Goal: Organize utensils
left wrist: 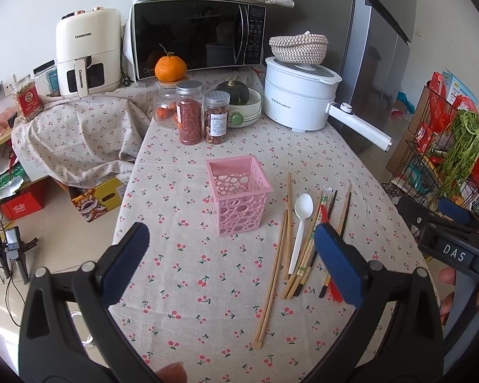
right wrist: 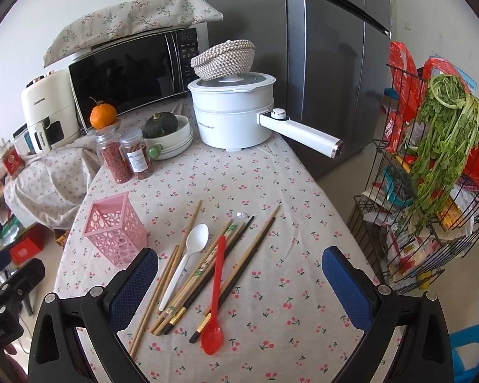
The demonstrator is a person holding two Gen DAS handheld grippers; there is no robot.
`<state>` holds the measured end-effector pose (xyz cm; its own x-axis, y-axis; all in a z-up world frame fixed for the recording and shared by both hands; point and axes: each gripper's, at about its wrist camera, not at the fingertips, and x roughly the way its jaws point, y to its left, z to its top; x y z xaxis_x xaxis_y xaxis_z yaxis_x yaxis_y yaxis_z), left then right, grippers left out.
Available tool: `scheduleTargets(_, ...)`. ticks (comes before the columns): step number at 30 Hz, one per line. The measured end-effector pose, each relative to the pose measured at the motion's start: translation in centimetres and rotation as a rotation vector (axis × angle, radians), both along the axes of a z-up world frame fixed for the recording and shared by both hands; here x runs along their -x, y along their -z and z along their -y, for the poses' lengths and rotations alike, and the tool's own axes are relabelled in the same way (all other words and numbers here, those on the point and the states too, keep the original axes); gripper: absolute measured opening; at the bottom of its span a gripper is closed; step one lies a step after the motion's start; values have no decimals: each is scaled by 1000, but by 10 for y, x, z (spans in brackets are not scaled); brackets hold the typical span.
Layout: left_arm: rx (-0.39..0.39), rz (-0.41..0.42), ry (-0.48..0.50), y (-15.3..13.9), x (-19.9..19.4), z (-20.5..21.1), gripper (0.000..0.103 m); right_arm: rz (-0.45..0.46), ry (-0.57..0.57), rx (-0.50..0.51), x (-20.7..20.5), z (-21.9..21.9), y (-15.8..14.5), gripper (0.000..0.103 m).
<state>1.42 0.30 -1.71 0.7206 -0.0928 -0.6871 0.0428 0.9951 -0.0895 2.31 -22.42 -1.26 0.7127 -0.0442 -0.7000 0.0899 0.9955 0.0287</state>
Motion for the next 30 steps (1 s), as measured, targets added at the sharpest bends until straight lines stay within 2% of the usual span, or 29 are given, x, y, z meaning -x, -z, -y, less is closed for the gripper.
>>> scheduleTargets(2,19,-50,42,7,-6,2,103,-32,-13,-22,-5,3,4,103)
scheduleTargets(6,-12,-135,144,17,-16,18,103,-111,-34,-53,-22,11,12,103)
scheduleTargets(8,0,-182,184,21,-22,25,103,-140,-30,-59,-29,18,16,103)
scheduleTargets(14,25,-276,244,26,-50,48,101,-207,26,-111,-45,51,25,103)
scheduleTargets(18,99,-350,259,26,-83,64,81,-256,53,-147,-50,69,34,103)
scheduleTargets(20,105,-378,259,29,-100,76,73,-272,68,-164,-52,78,37,103)
scheduleTargets(23,67,-413,257,40,-125,98,56,-286,85,-190,-56,87,41,103)
scheduleTargets(25,30,-434,252,51,-140,111,39,-293,91,-205,-59,92,43,103)
scheduleTargets(28,-15,-469,215,72,-163,123,24,-306,91,-216,-63,95,46,103)
scheduleTargets(30,-45,-491,188,86,-178,128,19,-319,87,-219,-65,96,49,103)
